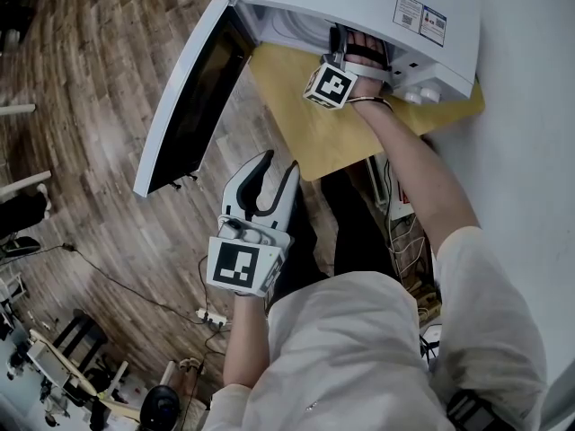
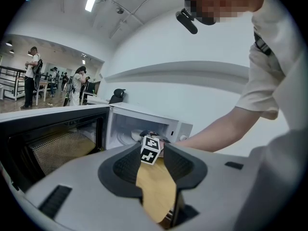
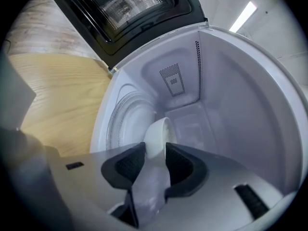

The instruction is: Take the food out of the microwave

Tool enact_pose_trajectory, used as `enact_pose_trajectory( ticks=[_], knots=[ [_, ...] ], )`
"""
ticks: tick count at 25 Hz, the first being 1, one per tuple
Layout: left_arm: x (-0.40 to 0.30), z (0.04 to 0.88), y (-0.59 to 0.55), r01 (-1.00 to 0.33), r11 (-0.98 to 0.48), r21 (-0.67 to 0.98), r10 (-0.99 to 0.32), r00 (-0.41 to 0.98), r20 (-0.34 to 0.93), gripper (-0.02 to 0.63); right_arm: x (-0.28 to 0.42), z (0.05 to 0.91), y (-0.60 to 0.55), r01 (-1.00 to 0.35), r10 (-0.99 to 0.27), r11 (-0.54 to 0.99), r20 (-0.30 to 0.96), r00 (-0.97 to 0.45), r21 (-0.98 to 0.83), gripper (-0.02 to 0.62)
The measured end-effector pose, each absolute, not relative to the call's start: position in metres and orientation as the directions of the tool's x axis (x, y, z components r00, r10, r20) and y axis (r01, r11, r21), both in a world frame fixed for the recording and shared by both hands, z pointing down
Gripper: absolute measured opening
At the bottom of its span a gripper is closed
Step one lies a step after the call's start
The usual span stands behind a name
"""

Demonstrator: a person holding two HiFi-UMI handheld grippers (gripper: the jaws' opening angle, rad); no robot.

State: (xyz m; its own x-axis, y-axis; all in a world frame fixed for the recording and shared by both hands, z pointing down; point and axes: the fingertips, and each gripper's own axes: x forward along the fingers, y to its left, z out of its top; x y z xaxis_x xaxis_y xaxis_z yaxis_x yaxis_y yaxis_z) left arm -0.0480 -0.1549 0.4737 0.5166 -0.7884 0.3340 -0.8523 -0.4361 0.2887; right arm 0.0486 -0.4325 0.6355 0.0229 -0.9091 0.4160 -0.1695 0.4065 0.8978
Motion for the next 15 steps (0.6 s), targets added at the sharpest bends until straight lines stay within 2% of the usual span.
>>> enact_pose_trajectory(
  ticks=[15],
  knots=[
    [-0.056, 0.466, -0.148, -0.852, -0.439, 0.284, -0.796, 0.516, 0.318, 0.126, 0.044, 0.637, -0.414, -0.070, -0.902, 0.430, 0.432, 0.006, 0.900, 0.087]
  ],
)
